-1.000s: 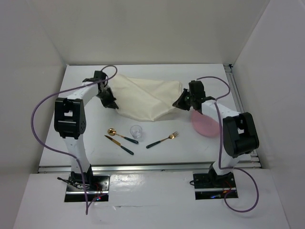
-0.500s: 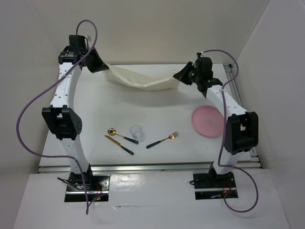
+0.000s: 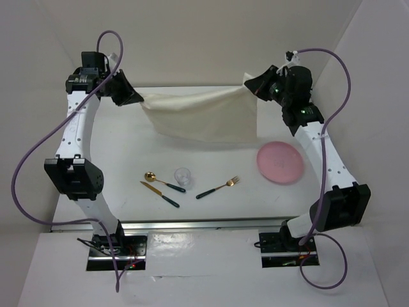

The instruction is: Set the dinner table for one person

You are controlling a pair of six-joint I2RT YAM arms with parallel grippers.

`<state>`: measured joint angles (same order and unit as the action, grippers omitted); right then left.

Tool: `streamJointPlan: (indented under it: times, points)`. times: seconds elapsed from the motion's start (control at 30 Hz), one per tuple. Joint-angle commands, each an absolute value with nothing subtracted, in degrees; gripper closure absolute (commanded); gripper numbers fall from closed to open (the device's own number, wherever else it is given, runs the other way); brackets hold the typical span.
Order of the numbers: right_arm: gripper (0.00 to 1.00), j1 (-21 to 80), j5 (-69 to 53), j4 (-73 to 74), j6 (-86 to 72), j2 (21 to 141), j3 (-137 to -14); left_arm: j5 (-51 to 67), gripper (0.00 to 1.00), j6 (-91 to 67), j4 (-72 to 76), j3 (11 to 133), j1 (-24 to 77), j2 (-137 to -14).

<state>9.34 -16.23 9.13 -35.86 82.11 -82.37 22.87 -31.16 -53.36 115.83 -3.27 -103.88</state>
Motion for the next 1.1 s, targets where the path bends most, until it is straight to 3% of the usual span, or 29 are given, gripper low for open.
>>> streamJointPlan:
  times: [0.0,0.2,0.47,0.67,0.83,0.93,0.97,1.0,1.03,1.07]
  points:
    - [1.00,8.96,-15.56,10.46,-34.37,80.77,-87.53,26.54,1.00,-29.09,-53.35,118.11,-3.69,-101.07]
    - [1.00,7.83,-15.56,10.46,-33.13,85.94,-92.54,28.56,1.00,-30.40,-52.21,124.79,-3.69,-105.11]
    - [1.00,4.75,-22.93,-1.74,-33.66,98.25,-100.45,36.38,1.00,-34.27,-46.59,138.76,-3.69,-119.07]
    - [1.00,2.73,-27.06,-10.36,-34.80,105.29,-105.64,40.95,1.00,-38.23,-34.38,142.03,-3.69,-123.75]
    - [1.00,2.20,-28.13,-11.43,-32.00,98.64,-90.85,43.51,1.00,-35.95,-32.52,134.06,-3.69,-120.33]
    - [0.99,2.20,-27.52,-11.43,-31.99,92.93,-76.01,43.51,1.00,-32.97,-31.29,115.31,-3.69,-114.80]
    - [0.93,2.20,-27.51,-11.43,-32.86,91.60,-72.28,42.81,0.98,-31.48,-31.29,111.74,-3.69,-113.83]
    - [0.81,2.20,-27.51,-11.43,-32.87,90.36,-68.85,42.02,0.85,-30.51,-34.07,108.84,-3.69,-112.69]
    - [0.43,2.20,-27.51,-10.64,-33.39,87.92,-62.55,39.14,0.59,-29.80,-36.02,104.02,-3.69,-112.68]
    - [0.26,2.81,-27.51,-9.33,-33.40,86.67,-59.88,37.37,0.48,-29.19,-38.21,102.50,-3.69,-112.68]
